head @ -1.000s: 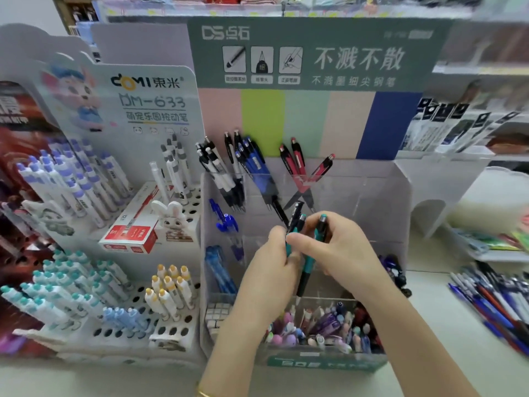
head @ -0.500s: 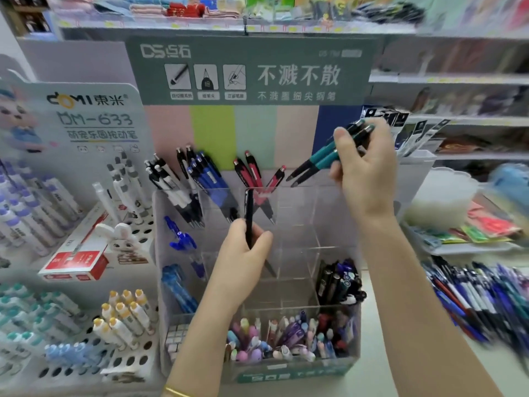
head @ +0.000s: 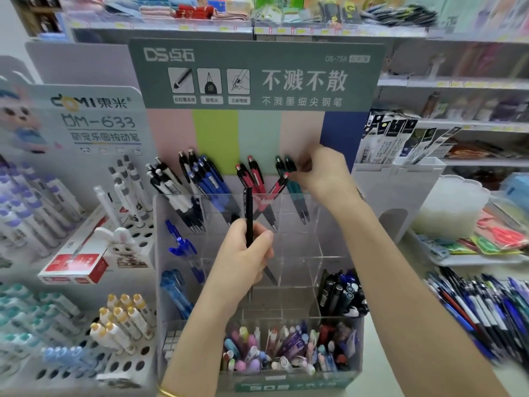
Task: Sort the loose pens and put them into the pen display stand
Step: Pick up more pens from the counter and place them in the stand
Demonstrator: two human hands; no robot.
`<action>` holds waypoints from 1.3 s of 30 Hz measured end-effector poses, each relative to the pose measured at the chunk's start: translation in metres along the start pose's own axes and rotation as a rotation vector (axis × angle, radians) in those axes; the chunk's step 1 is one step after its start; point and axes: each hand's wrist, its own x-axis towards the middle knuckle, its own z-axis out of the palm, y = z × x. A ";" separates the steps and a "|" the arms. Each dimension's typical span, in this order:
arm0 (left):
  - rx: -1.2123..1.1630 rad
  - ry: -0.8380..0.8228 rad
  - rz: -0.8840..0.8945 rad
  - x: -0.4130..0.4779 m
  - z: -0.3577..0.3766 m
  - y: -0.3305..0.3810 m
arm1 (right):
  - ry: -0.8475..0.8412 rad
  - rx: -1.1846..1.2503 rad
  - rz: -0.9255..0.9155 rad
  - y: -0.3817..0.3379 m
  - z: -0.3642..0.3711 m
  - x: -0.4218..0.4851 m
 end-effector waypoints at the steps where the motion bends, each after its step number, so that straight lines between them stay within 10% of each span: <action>1: -0.013 0.001 0.000 0.000 -0.001 0.000 | 0.035 0.066 0.011 0.002 -0.002 -0.003; 23: -0.434 -0.004 -0.055 0.002 -0.027 -0.003 | -0.061 -0.170 -0.199 -0.050 0.039 -0.003; 28: -0.428 0.006 -0.015 0.000 -0.038 -0.006 | 0.122 0.091 -0.252 -0.044 0.032 -0.024; 34: -0.268 -0.150 0.009 -0.008 -0.029 -0.009 | -0.303 0.390 -0.215 -0.043 0.027 -0.069; 39: -0.170 -0.042 -0.092 -0.011 -0.038 -0.018 | 0.147 0.612 -0.176 -0.035 0.019 -0.060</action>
